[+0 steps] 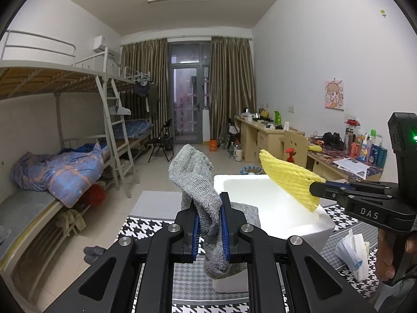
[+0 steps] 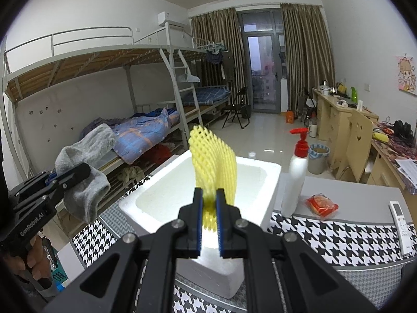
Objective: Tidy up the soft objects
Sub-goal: 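Carry the grey sock and yellow net with both tools over the white foam box, then open the right tool to drop the yellow net into the foam box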
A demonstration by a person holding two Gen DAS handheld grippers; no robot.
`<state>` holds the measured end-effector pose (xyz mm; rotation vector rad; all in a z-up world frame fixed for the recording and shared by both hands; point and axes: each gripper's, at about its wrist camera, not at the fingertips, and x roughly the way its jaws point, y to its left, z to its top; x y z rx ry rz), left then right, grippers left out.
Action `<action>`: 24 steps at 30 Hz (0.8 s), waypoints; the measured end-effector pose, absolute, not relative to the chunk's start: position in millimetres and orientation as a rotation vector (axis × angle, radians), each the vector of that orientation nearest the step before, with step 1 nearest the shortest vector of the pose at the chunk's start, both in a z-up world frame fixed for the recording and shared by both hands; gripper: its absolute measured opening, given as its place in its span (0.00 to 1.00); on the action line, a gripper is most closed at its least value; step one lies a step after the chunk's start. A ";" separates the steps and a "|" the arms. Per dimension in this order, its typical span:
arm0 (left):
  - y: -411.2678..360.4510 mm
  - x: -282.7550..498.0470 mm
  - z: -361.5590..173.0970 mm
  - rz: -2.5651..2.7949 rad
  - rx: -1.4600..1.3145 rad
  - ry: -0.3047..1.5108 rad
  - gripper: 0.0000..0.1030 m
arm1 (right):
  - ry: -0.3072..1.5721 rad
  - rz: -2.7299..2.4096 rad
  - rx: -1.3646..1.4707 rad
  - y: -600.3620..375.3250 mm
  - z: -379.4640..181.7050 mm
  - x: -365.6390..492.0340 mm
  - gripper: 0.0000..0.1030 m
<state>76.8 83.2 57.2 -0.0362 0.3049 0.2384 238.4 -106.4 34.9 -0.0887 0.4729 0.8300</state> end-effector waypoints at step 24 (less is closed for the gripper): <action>93.7 79.8 53.2 0.251 -0.073 0.320 0.14 | 0.527 0.819 -0.115 -81.8 20.7 249.7 0.57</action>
